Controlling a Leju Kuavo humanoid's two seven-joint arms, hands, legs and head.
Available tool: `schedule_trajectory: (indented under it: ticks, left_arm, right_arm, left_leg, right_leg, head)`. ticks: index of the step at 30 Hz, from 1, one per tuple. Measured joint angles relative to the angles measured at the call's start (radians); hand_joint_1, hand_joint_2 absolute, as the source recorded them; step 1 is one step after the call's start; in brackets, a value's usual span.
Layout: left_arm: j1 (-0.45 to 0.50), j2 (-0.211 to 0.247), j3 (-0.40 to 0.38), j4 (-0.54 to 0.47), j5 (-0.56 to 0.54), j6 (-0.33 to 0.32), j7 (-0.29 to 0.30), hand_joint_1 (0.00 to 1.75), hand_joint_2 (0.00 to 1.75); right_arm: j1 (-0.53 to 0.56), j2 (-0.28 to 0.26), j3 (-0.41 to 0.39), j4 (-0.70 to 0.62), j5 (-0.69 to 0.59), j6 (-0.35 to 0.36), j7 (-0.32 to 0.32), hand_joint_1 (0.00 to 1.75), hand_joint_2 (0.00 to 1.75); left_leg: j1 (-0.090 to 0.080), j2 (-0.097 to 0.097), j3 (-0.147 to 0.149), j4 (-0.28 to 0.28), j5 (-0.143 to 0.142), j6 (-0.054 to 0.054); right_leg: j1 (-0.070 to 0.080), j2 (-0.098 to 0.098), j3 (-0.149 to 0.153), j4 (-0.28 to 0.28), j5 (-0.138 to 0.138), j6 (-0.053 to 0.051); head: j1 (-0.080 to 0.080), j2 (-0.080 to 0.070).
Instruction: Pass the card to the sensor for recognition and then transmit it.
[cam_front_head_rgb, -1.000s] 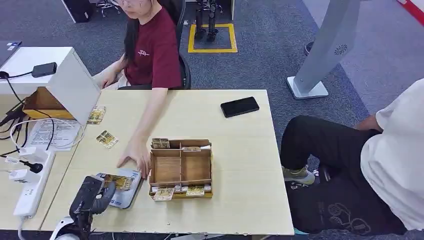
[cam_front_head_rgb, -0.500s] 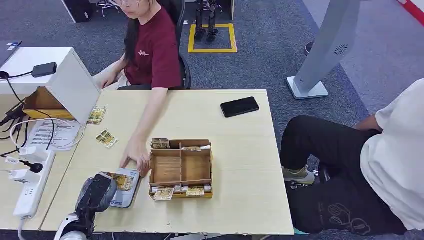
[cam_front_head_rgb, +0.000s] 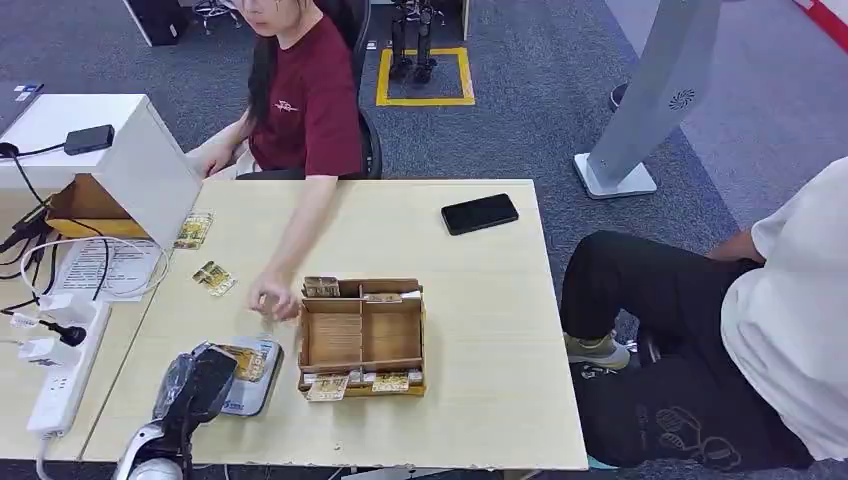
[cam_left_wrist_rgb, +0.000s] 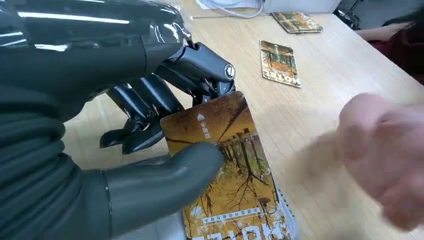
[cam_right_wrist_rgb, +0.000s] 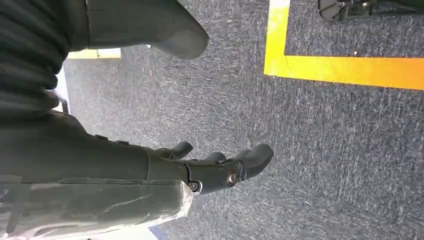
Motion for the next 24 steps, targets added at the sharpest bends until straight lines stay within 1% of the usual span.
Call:
schedule_trajectory:
  ticks: [6, 10, 13, 15, 24]
  left_arm:
    - [-0.005, 0.0, -0.005, 0.015, -0.089, 0.032, 0.02, 1.75, 1.75]
    - [-0.007, 0.001, -0.007, 0.021, -0.125, 0.043, 0.028, 1.75, 1.75]
    - [-0.012, 0.012, -0.022, 0.031, -0.218, 0.06, 0.064, 1.75, 1.75]
    - [-0.016, 0.021, -0.032, 0.042, -0.261, 0.066, 0.081, 1.75, 1.75]
    - [-0.034, 0.044, -0.063, 0.086, -0.395, 0.081, 0.14, 1.75, 1.75]
  right_arm:
    - [0.0, 0.002, -0.002, -0.006, 0.005, 0.004, 0.0, 0.0, 1.75]
    - [0.0, 0.003, -0.005, -0.008, 0.01, 0.005, 0.003, 0.0, 1.75]
    - [0.0, 0.003, -0.008, -0.01, 0.014, 0.009, 0.003, 0.0, 1.75]
    - [0.0, 0.003, -0.01, -0.011, 0.016, 0.01, 0.003, 0.0, 1.75]
    - [-0.001, 0.007, -0.016, -0.018, 0.024, 0.013, 0.003, 0.0, 1.75]
  left_leg:
    - [0.0, 0.0, 0.001, 0.0, 0.0, 0.0]
    - [0.0, 0.0, 0.001, 0.0, 0.0, 0.0]
    - [0.0, 0.0, 0.001, 0.0, 0.0, 0.0]
    - [0.0, 0.0, 0.001, 0.0, 0.0, 0.0]
    - [0.0, 0.0, 0.005, -0.001, 0.0, 0.0]
  right_leg:
    - [0.0, 0.0, 0.0, 0.0, 0.0, 0.0]
    - [0.0, 0.0, 0.001, 0.0, 0.0, 0.0]
    - [0.0, 0.0, 0.001, 0.0, 0.0, 0.0]
    - [0.0, 0.0, 0.002, 0.0, 0.0, 0.0]
    - [0.0, -0.001, 0.006, 0.0, 0.0, 0.0]
  head:
    - [0.0, 0.0]
    - [0.0, 0.0]
    - [0.0, 0.0]
    - [0.0, 0.0]
    - [0.0, 0.0]
